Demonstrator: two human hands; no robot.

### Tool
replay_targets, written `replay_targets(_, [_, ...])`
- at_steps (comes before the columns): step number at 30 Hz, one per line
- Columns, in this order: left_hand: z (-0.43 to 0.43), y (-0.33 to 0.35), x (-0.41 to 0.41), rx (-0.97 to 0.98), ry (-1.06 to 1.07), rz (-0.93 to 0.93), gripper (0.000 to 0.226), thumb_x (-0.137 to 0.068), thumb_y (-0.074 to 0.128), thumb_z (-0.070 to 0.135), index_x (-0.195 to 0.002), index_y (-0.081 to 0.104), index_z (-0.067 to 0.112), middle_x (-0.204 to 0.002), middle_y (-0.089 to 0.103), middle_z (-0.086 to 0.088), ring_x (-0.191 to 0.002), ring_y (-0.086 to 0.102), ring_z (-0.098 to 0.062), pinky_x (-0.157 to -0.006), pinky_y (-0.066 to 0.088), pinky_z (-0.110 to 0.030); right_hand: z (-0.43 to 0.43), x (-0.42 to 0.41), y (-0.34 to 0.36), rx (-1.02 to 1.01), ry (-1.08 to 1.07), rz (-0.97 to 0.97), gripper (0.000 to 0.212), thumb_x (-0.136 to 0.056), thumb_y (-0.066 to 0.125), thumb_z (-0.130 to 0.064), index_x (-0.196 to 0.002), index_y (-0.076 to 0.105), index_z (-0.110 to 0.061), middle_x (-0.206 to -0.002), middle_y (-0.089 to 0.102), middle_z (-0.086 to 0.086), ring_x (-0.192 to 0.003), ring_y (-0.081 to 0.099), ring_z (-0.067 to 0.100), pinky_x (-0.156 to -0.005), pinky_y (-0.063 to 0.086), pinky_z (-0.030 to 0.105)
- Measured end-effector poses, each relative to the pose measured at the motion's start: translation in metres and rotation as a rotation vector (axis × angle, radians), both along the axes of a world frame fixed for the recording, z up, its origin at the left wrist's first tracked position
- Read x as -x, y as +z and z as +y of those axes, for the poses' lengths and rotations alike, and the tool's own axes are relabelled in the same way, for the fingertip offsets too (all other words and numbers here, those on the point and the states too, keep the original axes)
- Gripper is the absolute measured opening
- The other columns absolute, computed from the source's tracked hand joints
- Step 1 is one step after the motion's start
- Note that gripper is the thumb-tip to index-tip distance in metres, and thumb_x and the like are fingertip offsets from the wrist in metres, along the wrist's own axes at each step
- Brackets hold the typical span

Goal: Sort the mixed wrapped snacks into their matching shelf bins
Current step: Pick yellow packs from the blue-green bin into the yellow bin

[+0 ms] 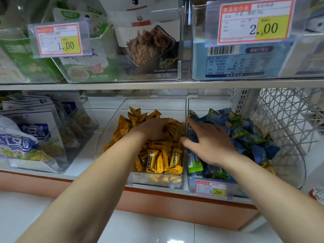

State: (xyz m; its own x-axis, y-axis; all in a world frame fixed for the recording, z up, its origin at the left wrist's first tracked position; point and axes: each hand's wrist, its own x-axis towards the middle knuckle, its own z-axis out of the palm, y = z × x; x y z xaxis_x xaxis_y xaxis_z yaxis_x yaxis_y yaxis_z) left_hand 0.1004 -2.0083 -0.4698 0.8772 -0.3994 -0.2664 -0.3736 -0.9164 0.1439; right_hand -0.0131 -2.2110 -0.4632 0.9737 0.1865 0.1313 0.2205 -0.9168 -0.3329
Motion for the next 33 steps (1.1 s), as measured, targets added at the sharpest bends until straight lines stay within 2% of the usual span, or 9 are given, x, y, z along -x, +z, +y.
replay_targets(5, [-0.004, -0.004, 0.005, 0.073, 0.059, 0.025, 0.063, -0.088, 0.069, 0.042, -0.143, 0.045, 0.021, -0.134, 0.059, -0.005, -0.117, 0.057, -0.024, -0.084, 0.043, -0.029, -0.001, 0.002, 0.001, 0.006, -0.003, 0.025, 0.085, -0.079, 0.016, -0.081, -0.154, 0.011, -0.040, -0.154, 0.040, -0.005, -0.140, 0.036, 0.021, -0.112, 0.023, 0.041])
replay_targets(7, [-0.002, -0.007, 0.007, 0.077, 0.082, 0.034, 0.067, -0.087, 0.069, 0.047, -0.143, 0.044, 0.020, -0.132, 0.059, -0.004, -0.109, 0.059, -0.022, -0.075, 0.043, -0.027, 0.000, 0.003, 0.002, 0.008, -0.009, 0.026, 0.084, -0.079, 0.015, -0.081, -0.153, 0.011, -0.040, -0.154, 0.041, -0.005, -0.139, 0.037, 0.022, -0.112, 0.024, 0.041])
replay_targets(9, [0.000, -0.008, 0.008, 0.082, 0.077, 0.039, 0.057, -0.087, 0.068, 0.049, -0.134, 0.051, 0.021, -0.123, 0.064, -0.003, -0.099, 0.059, -0.018, -0.070, 0.044, -0.027, 0.000, 0.004, 0.003, 0.009, -0.011, 0.029, 0.083, -0.081, 0.016, -0.080, -0.153, 0.011, -0.040, -0.154, 0.041, -0.005, -0.139, 0.037, 0.022, -0.112, 0.025, 0.042])
replay_targets(13, [0.005, -0.006, 0.011, 0.103, 0.067, -0.006, 0.051, -0.089, 0.066, 0.043, -0.134, 0.053, 0.023, -0.125, 0.063, -0.001, -0.110, 0.059, -0.021, -0.091, 0.050, -0.036, 0.000, 0.006, 0.004, 0.017, -0.008, 0.039, 0.085, -0.079, 0.014, -0.080, -0.154, 0.011, -0.039, -0.153, 0.042, -0.004, -0.138, 0.038, 0.022, -0.111, 0.025, 0.042])
replay_targets(18, [0.013, -0.006, 0.011, 0.127, 0.037, 0.016, 0.030, -0.094, 0.061, 0.041, -0.120, 0.065, 0.027, -0.116, 0.066, 0.003, -0.103, 0.059, -0.015, -0.079, 0.042, -0.026, -0.001, 0.006, 0.004, 0.019, 0.007, 0.044, 0.086, -0.079, 0.013, -0.081, -0.154, 0.012, -0.039, -0.152, 0.044, -0.005, -0.137, 0.040, 0.022, -0.111, 0.026, 0.042])
replay_targets(22, [0.018, 0.000, 0.015, 0.177, 0.038, -0.007, 0.013, -0.091, 0.068, 0.037, -0.100, 0.067, 0.028, -0.109, 0.063, 0.006, -0.104, 0.057, -0.015, -0.084, 0.043, -0.025, 0.000, 0.006, 0.005, 0.025, 0.005, 0.049, 0.084, -0.080, 0.015, -0.081, -0.153, 0.012, -0.039, -0.152, 0.043, -0.005, -0.137, 0.040, 0.022, -0.111, 0.026, 0.042])
replay_targets(25, [0.022, 0.015, 0.031, 0.413, 0.128, -0.179, 0.009, -0.088, 0.071, 0.039, -0.086, 0.063, 0.035, -0.094, 0.060, 0.016, -0.091, 0.056, -0.007, -0.071, 0.039, -0.019, 0.002, 0.009, 0.009, 0.018, -0.004, 0.032, 0.080, -0.085, 0.024, -0.079, -0.153, 0.019, -0.036, -0.153, 0.042, -0.004, -0.138, 0.039, 0.023, -0.111, 0.027, 0.042])
replay_targets(29, [0.025, 0.044, 0.067, 0.849, 0.250, -0.325, 0.008, -0.089, 0.071, 0.035, -0.085, 0.065, 0.032, -0.083, 0.068, 0.011, -0.080, 0.064, -0.006, -0.061, 0.046, -0.017, 0.012, 0.020, 0.021, -0.046, -0.004, -0.175, 0.066, -0.092, 0.045, -0.063, -0.149, 0.036, -0.031, -0.151, 0.042, -0.004, -0.138, 0.036, 0.022, -0.110, 0.032, 0.040])
replay_targets(33, [0.012, 0.062, 0.119, 1.188, 0.286, -0.170, 0.004, -0.090, 0.072, 0.027, -0.090, 0.067, 0.028, -0.081, 0.074, 0.008, -0.072, 0.070, -0.006, -0.056, 0.052, -0.021, 0.034, 0.041, 0.038, -0.613, 0.071, -0.100, 0.046, -0.098, 0.051, -0.045, -0.142, 0.047, -0.033, -0.136, 0.055, -0.014, -0.126, 0.048, 0.003, -0.104, 0.042, 0.029])
